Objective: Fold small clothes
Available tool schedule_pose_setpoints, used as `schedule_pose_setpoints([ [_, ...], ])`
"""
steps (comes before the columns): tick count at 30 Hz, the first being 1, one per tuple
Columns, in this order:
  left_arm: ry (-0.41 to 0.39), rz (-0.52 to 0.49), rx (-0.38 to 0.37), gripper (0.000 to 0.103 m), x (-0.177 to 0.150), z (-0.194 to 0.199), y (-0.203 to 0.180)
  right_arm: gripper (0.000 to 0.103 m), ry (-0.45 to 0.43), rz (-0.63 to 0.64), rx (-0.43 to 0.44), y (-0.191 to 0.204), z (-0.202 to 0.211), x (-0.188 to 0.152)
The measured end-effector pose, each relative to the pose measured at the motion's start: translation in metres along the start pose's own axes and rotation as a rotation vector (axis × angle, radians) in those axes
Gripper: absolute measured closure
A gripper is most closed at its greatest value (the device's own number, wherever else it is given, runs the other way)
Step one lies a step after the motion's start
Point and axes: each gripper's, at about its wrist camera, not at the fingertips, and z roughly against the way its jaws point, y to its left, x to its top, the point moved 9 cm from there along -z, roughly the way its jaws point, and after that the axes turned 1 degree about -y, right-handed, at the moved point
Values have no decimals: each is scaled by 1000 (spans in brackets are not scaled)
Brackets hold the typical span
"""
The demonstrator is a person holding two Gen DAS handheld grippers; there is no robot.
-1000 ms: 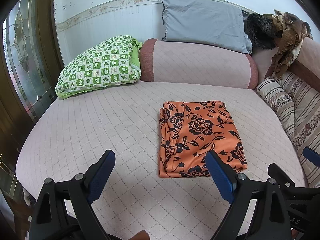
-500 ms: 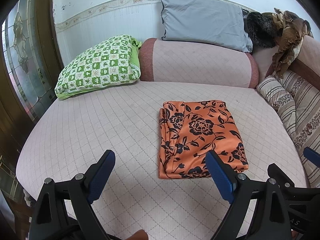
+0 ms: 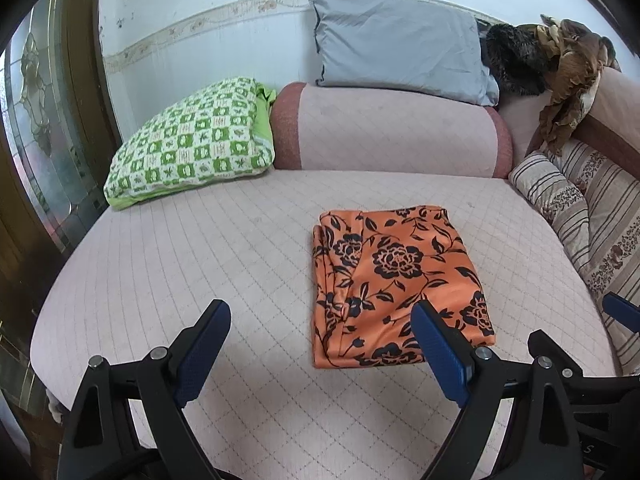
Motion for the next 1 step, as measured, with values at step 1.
schedule_pose_setpoints([
  [1, -2, 0, -3, 11, 1, 0, 0, 0, 0, 0, 1, 0, 0, 0],
])
